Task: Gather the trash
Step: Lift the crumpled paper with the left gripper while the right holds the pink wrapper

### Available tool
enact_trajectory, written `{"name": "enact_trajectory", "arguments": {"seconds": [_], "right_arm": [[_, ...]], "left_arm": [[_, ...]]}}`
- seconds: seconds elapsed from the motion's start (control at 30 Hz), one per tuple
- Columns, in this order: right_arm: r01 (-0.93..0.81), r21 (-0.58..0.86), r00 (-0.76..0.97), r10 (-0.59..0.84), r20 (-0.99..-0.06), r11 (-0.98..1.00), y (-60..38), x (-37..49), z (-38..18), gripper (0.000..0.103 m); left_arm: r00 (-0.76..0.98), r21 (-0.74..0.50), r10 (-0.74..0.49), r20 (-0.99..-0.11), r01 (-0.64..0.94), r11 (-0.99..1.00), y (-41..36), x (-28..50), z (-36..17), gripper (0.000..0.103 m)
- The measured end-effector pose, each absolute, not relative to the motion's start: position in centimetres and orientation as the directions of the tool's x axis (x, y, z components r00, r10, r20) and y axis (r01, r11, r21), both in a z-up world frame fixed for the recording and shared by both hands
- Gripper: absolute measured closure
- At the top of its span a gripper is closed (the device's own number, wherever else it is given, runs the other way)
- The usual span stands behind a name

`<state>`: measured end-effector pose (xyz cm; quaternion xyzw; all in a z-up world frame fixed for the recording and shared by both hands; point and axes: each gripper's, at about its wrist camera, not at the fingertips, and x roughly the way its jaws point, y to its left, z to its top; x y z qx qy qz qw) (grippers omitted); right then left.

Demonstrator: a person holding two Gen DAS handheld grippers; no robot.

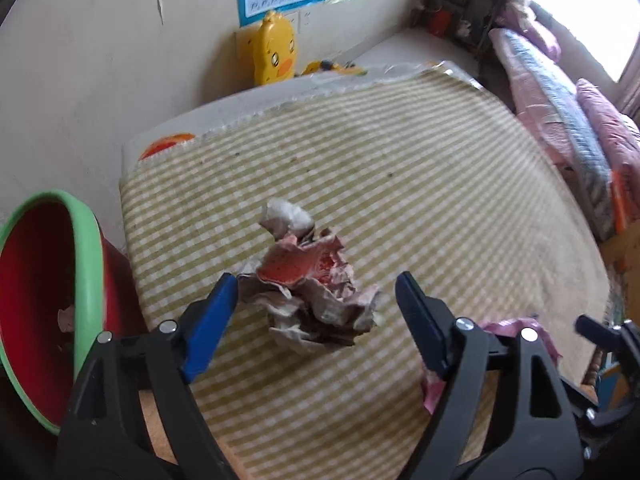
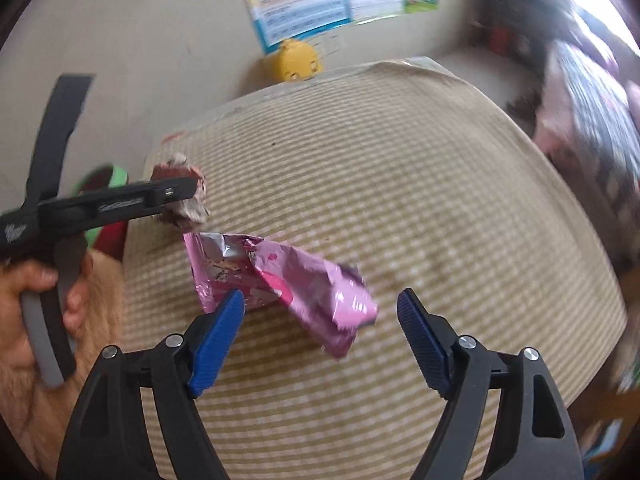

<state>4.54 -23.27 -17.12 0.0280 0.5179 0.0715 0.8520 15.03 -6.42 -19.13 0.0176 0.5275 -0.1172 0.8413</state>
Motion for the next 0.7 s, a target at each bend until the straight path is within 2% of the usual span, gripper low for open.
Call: {"name": "enact_trajectory", "arguments": {"seconds": [0.03,0.07,0.1,0.27,0.37,0.53,0.6,0.63,0.67,0.7], "right_arm": [[-0.116,0.110,0.441,0.150,-0.885,0.987,-23.0,5.0,-17.3,0.027],[-0.135,0.096,0.427,0.145,-0.892,0.986,-22.8,5.4,-17.4,0.027],[-0.147,0.086,0.419,0.141,-0.897,0.985,-22.7,5.7,-17.6,0.027],[-0.230,0.065,0.372,0.149,-0.916,0.971,-22.2,6.7,-18.3,0.027],[-0.281,0.040,0.339,0.138,-0.931,0.959,-21.5,7.7,-19.0,0.025],[-0.361,0.043,0.279,0.152,-0.948,0.932,-20.3,9.1,-20.0,0.024],[-0.373,0.042,0.254,0.145,-0.956,0.927,-19.9,9.2,-20.7,0.031],[-0.371,0.051,0.240,0.148,-0.959,0.927,-19.8,8.9,-21.0,0.049],[-0.363,0.066,0.234,0.160,-0.959,0.929,-19.7,8.8,-21.1,0.061],[-0.347,0.084,0.233,0.172,-0.957,0.934,-19.8,8.6,-21.1,0.063]], "left_arm": [[0.404,-0.094,-0.173,-0.898,0.208,0.974,-6.5,15.2,-19.7,0.028],[0.391,-0.093,-0.167,-0.905,0.201,0.975,-6.5,15.4,-20.2,0.038],[0.390,-0.097,-0.168,-0.905,0.195,0.976,-6.3,15.3,-20.4,0.039],[0.424,-0.117,-0.199,-0.884,0.212,0.970,-5.4,14.5,-18.9,0.066],[0.433,-0.143,-0.218,-0.875,0.198,0.970,-4.5,13.9,-18.0,0.069],[0.442,-0.156,-0.227,-0.868,0.191,0.969,-3.3,12.7,-17.1,0.070],[0.431,-0.182,-0.252,-0.866,0.197,0.963,-2.9,12.6,-16.8,0.070],[0.426,-0.192,-0.262,-0.866,0.201,0.961,-2.7,12.6,-16.7,0.070],[0.418,-0.201,-0.273,-0.867,0.208,0.957,-2.7,12.6,-16.6,0.069],[0.411,-0.208,-0.282,-0.867,0.215,0.954,-2.7,12.5,-16.5,0.069]]}}
